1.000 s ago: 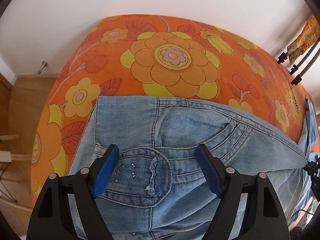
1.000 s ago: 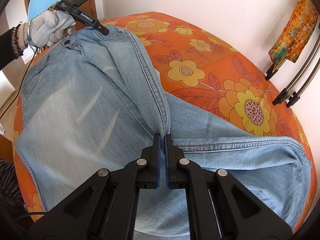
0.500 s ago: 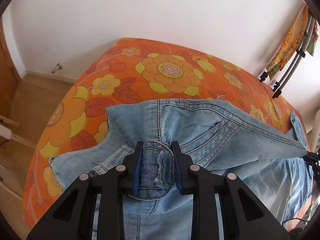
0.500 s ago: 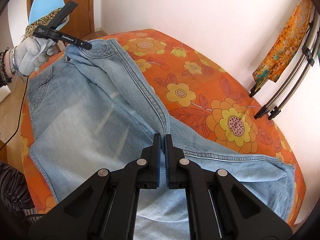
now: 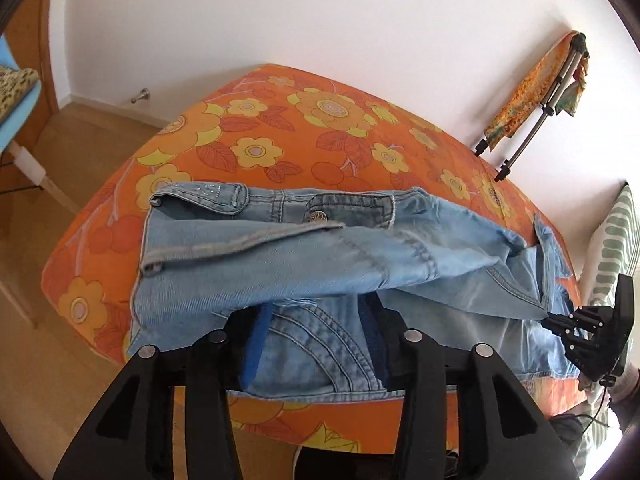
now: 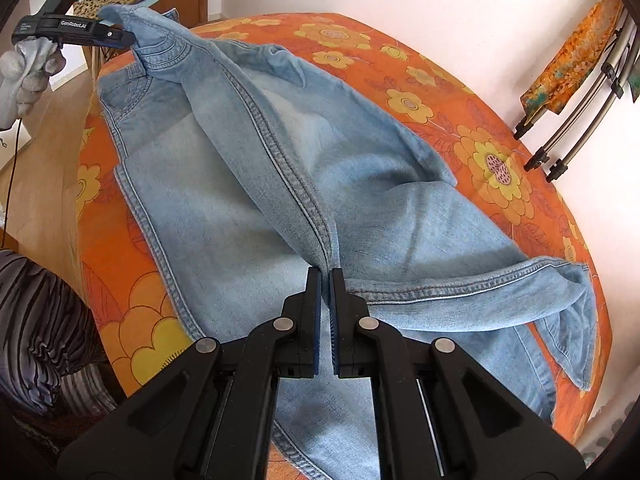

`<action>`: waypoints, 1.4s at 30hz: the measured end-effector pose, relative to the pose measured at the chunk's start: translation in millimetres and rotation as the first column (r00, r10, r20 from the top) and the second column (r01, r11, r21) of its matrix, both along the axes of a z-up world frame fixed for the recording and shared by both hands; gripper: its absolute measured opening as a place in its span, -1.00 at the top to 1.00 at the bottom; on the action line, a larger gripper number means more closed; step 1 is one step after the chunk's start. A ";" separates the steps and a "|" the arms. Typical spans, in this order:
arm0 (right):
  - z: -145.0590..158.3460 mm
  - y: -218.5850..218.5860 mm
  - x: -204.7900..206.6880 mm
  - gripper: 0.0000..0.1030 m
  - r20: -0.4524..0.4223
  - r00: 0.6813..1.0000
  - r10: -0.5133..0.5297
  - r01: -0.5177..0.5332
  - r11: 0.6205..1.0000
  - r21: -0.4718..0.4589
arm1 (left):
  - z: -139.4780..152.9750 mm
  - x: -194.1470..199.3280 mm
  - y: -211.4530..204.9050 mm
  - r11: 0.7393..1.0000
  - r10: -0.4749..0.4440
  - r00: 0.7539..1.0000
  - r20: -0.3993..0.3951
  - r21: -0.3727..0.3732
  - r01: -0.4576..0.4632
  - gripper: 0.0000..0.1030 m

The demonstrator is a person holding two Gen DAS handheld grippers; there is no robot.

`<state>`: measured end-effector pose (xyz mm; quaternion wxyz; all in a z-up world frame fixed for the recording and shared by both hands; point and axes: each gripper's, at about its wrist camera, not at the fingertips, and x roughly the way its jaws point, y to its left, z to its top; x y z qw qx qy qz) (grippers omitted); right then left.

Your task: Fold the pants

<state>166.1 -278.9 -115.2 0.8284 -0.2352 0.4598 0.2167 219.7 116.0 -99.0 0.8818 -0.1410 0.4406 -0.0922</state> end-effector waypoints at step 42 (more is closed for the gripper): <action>90.4 15.2 52.6 0.94 0.262 0.961 -0.091 0.115 0.990 -0.078 | 41.7 61.4 59.7 0.950 0.249 0.967 0.055 -0.206 -0.233 0.92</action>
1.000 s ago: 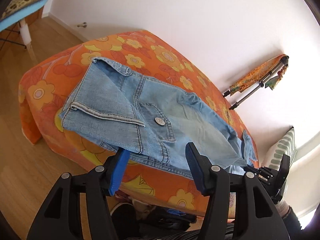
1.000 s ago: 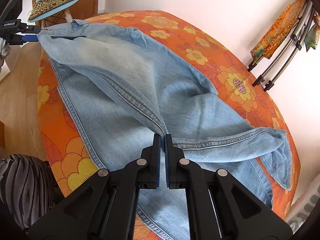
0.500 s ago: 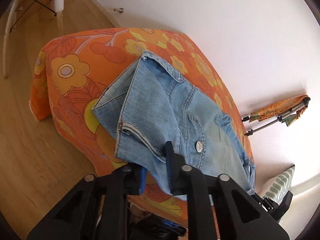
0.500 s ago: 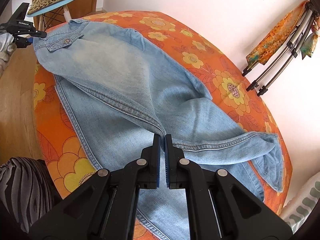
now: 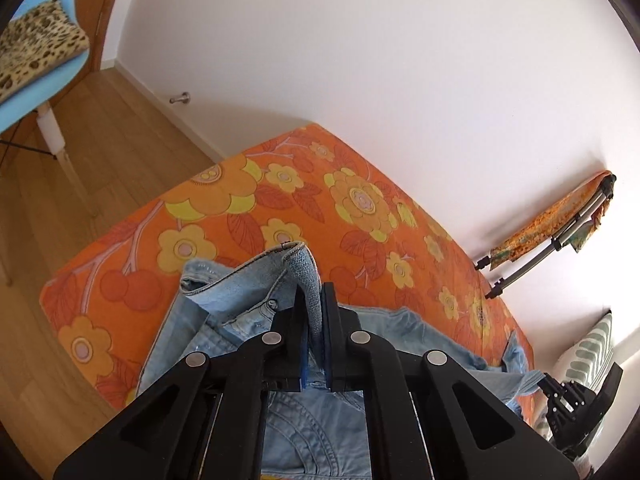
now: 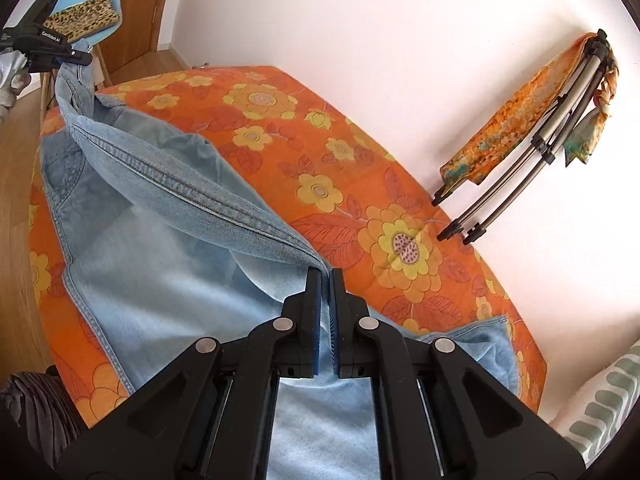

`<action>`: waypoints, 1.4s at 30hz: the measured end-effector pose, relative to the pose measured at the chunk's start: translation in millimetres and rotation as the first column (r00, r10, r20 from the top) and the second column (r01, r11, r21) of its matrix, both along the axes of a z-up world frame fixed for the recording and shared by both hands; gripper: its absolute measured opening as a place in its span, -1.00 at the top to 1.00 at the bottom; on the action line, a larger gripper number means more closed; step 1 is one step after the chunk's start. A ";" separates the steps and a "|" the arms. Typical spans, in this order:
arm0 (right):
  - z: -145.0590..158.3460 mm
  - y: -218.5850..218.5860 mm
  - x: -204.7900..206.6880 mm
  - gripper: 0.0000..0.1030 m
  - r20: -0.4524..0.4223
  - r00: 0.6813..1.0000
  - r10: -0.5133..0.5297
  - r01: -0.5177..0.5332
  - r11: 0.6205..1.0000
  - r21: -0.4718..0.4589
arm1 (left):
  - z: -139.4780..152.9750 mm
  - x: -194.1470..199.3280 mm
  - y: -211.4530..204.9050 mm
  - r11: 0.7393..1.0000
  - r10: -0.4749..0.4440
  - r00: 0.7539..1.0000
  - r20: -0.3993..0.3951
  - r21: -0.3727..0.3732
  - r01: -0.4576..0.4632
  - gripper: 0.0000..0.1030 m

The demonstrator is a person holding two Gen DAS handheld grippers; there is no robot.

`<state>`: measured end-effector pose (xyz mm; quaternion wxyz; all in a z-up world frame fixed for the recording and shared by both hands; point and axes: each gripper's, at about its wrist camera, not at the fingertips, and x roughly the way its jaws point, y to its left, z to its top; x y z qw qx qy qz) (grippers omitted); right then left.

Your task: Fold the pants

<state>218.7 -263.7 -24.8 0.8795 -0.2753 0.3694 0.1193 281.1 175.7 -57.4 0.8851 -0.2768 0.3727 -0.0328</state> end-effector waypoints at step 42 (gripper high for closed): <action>-102.9 13.8 -109.0 0.73 -0.225 0.974 0.010 -0.010 1.000 0.001 | -63.2 -91.5 15.7 0.995 -0.059 0.992 -0.109 0.068 0.067 0.93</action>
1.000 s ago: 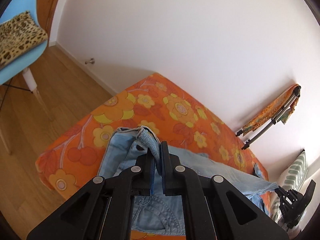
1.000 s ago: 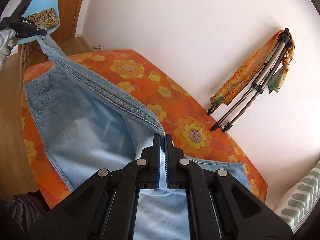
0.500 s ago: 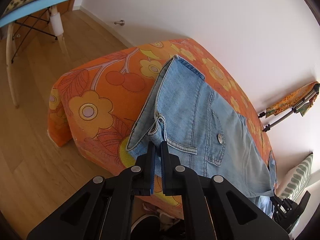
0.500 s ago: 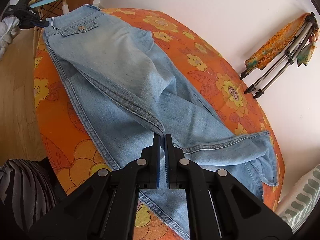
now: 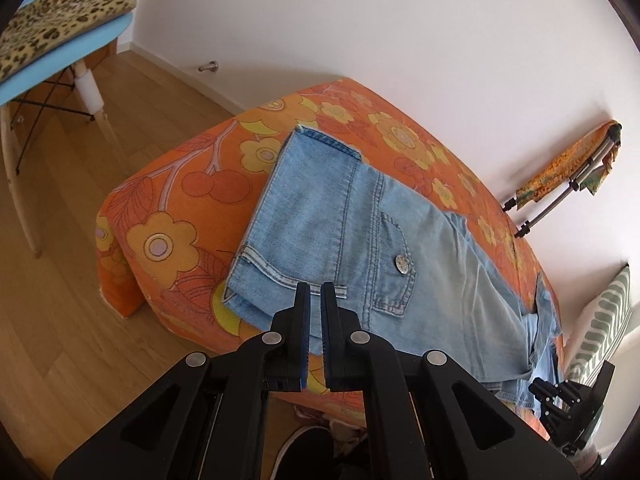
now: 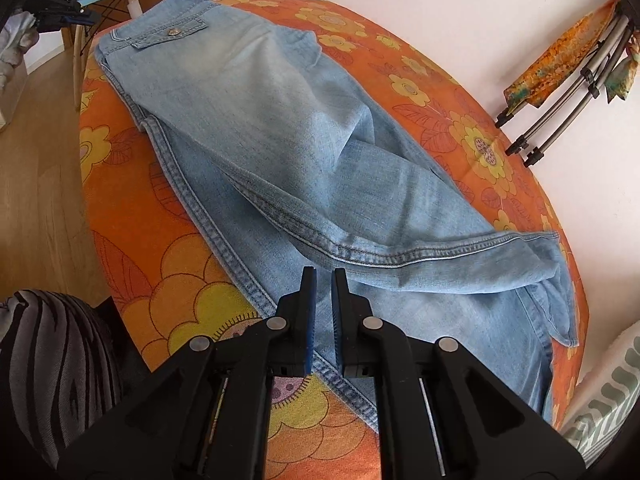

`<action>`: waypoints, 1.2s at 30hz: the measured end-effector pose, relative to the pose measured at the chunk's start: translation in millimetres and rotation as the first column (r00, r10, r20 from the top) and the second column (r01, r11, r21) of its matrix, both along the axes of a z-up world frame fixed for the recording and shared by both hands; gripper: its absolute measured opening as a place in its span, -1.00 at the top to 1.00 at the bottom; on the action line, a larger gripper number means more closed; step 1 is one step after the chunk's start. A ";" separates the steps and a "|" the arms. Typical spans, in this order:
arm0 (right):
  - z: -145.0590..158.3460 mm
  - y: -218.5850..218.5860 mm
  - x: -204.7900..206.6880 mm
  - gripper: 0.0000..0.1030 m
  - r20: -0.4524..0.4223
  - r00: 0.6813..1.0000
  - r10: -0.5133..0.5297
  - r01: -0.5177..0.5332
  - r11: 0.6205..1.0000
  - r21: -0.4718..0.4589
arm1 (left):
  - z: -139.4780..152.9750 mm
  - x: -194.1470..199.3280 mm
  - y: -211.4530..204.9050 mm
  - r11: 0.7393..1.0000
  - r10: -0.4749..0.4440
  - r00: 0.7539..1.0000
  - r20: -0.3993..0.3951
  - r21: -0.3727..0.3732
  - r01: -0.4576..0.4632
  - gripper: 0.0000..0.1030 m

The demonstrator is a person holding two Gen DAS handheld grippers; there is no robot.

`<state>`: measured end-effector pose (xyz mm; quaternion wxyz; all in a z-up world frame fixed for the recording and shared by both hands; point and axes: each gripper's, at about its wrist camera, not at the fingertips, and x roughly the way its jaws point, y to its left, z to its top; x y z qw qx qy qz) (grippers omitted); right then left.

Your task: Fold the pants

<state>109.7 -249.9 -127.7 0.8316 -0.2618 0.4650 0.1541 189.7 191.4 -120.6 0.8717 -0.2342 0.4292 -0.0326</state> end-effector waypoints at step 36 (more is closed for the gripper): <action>-16.3 -428.9 -8.5 0.46 -0.226 0.648 -0.727 0.753 0.570 0.329 | -16.5 46.7 -335.8 0.773 -0.606 0.791 -0.085 0.171 0.611 0.56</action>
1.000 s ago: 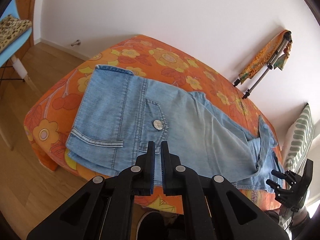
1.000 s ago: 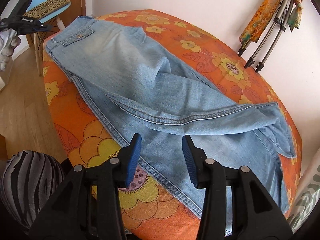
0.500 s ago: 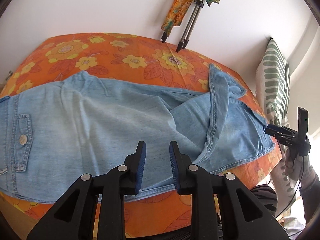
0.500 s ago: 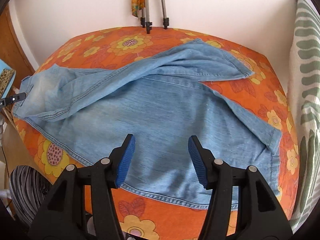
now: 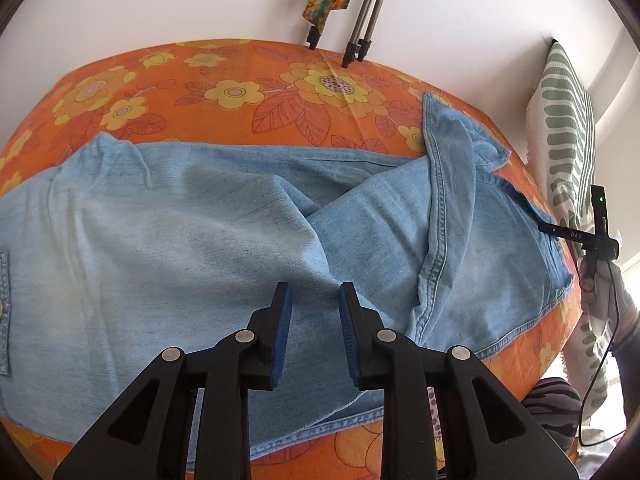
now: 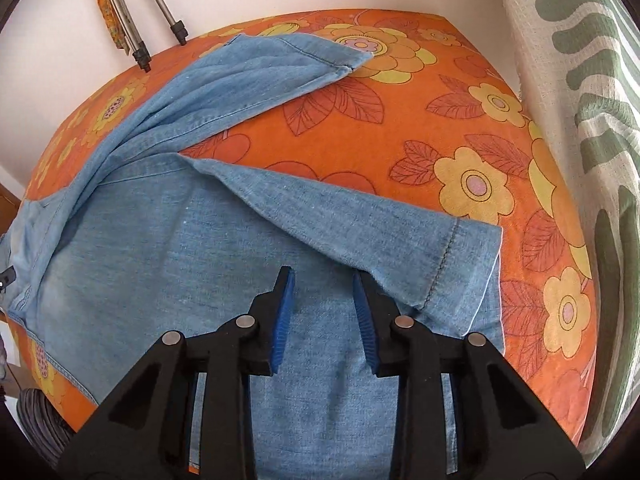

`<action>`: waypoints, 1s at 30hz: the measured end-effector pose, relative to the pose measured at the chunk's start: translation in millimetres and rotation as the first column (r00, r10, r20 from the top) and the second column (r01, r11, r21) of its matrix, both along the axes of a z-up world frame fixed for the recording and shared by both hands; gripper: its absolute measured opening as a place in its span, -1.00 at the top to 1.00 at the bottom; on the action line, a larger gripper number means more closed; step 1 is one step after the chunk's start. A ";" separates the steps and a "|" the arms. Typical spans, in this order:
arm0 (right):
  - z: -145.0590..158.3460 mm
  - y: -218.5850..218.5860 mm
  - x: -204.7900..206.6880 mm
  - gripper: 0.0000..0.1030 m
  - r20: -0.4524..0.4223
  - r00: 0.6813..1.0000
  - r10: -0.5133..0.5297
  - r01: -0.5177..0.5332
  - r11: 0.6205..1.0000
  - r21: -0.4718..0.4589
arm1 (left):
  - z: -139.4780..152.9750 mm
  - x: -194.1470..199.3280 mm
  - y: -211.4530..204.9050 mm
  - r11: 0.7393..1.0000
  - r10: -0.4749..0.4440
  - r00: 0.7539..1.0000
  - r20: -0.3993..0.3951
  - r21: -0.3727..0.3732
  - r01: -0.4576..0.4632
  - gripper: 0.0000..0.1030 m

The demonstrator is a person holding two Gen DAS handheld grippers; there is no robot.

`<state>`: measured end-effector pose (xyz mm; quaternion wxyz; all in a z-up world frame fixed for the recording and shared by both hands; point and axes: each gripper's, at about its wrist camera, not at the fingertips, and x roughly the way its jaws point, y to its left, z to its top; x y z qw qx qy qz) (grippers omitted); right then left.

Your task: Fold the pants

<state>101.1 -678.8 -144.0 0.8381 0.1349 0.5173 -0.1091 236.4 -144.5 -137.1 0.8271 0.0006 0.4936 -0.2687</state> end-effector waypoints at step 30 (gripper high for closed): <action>84.5 55.0 210.6 -0.10 0.099 0.992 0.082 -0.078 0.996 -0.046 | -9.0 20.1 -117.4 0.965 -0.260 0.964 -0.049 -0.045 0.258 0.08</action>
